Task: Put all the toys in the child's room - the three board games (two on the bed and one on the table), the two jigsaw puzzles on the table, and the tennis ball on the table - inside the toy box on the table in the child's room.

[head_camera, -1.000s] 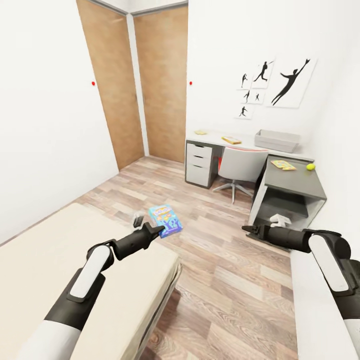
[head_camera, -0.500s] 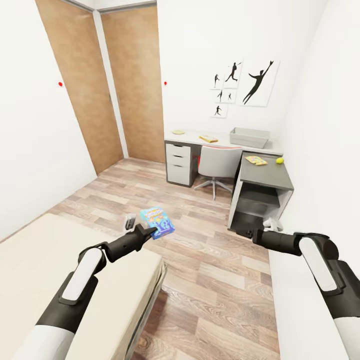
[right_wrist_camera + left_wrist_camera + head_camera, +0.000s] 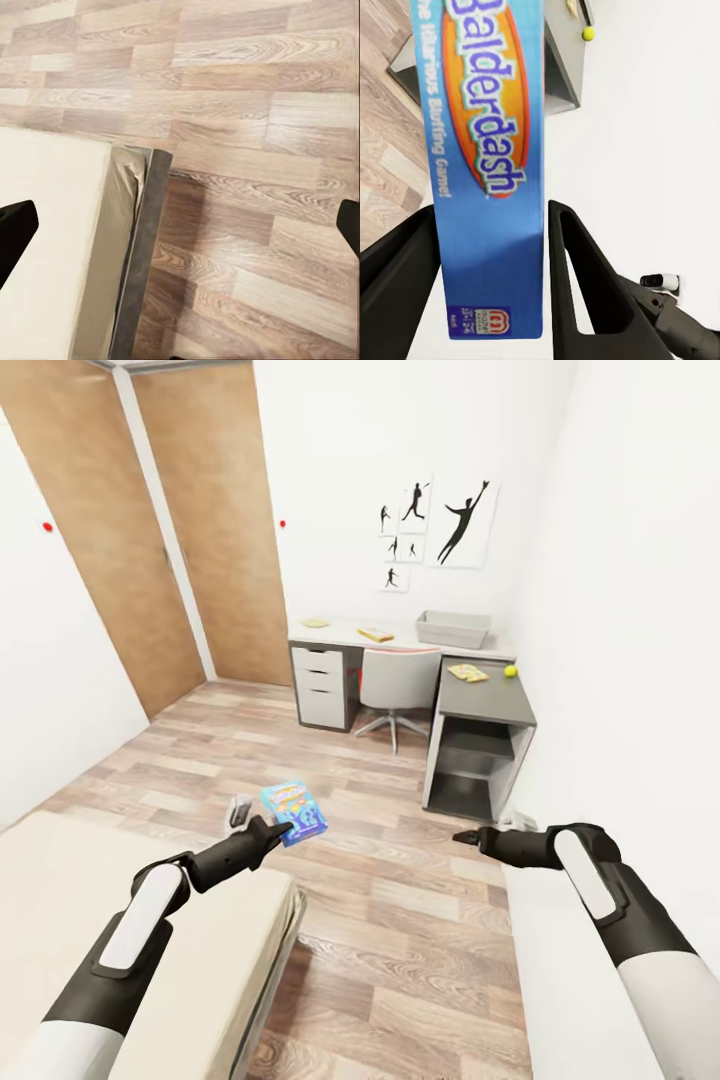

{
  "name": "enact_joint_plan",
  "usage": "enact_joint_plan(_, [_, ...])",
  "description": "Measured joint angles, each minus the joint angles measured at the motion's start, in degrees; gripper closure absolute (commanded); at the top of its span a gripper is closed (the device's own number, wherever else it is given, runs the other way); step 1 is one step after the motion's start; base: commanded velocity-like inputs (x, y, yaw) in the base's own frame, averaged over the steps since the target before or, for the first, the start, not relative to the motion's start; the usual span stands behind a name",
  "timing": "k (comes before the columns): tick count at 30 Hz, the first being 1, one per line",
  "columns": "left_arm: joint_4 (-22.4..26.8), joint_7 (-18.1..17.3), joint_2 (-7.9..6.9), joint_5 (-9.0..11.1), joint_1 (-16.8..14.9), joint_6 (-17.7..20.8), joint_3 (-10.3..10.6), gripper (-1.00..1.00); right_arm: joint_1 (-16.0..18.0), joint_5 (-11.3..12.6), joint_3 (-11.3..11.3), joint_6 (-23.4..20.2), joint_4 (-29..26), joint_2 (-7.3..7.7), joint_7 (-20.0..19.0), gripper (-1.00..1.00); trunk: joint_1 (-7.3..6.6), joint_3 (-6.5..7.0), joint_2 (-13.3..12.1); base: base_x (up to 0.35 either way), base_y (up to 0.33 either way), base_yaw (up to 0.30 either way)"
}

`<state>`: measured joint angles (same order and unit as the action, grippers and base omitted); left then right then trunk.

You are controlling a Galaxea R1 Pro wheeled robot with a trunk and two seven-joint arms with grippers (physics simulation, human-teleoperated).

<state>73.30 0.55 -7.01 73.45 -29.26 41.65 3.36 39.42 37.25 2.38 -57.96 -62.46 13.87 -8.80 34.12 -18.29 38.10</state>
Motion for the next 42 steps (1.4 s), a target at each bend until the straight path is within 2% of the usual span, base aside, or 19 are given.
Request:
enact_joint_plan(5, [-0.1,0.1,-0.31,0.0,0.3,0.0,-0.2,1.00,0.7,-1.2,1.6,2.5,2.6,-1.55,0.4,-1.00,-1.10,0.70,-2.0,0.000,0.000,-0.261])
enact_joint_plan(6, [-0.1,0.1,-0.39,-0.2,0.4,0.0,-0.2,1.00,1.0,-2.2,2.7,3.7,3.7,-2.55,0.5,-1.00,-1.32,0.86,-2.4,0.000,0.000,-0.272])
enact_joint_plan(9, [-0.1,0.2,-0.45,-0.2,0.5,0.0,-0.2,1.00,1.2,-4.2,4.3,4.9,4.8,-3.85,0.6,-1.00,-1.98,1.35,-3.6,0.000,0.000,-0.276])
enact_joint_plan(12, [-0.1,0.1,-0.48,-0.3,0.5,-0.1,-0.2,1.00,1.3,-5.5,5.1,5.3,5.2,-4.42,0.7,-1.00,-2.64,1.86,-4.8,0.000,0.000,-0.269])
enact_joint_plan(16, [0.4,-0.2,-0.59,-0.2,0.6,-0.2,-0.2,1.00,1.4,-7.5,6.2,6.0,5.8,-5.31,0.6,-1.00,-2.65,1.85,-4.8,0.000,0.000,-0.098])
enact_joint_plan(32, [0.6,-0.1,-0.59,-0.3,0.6,-0.3,-0.2,1.00,0.4,-8.0,9.5,6.2,2.8,-6.32,0.4,-1.00,-2.65,1.84,-4.8,0.000,0.000,-0.019])
enact_joint_plan(36, [0.6,0.1,-0.50,-0.4,0.6,-0.3,0.0,1.00,0.3,-8.1,9.9,6.2,2.8,-7.76,0.6,-1.00,-2.65,1.84,-4.8,0.000,0.000,-0.002])
enact_joint_plan(40, [0.4,0.2,-0.34,-0.4,0.5,-0.3,0.1,1.00,0.3,-8.2,10.2,6.3,3.4,-8.56,0.6,-1.00,-2.65,1.84,-4.8,0.000,0.000,-0.001])
enact_joint_plan(41, [0.3,0.2,-0.23,-0.4,0.5,-0.3,0.2,1.00,0.3,-8.4,10.4,6.3,3.6,-8.84,0.7,-1.00,-2.65,1.84,-4.8,0.000,0.000,0.000])
enact_joint_plan(42, [0.1,0.3,0.14,-0.3,0.4,-0.5,0.4,1.00,0.2,-9.6,11.2,6.4,3.9,-9.49,0.7,-1.00,-2.65,1.84,-4.8,0.000,0.000,0.000])
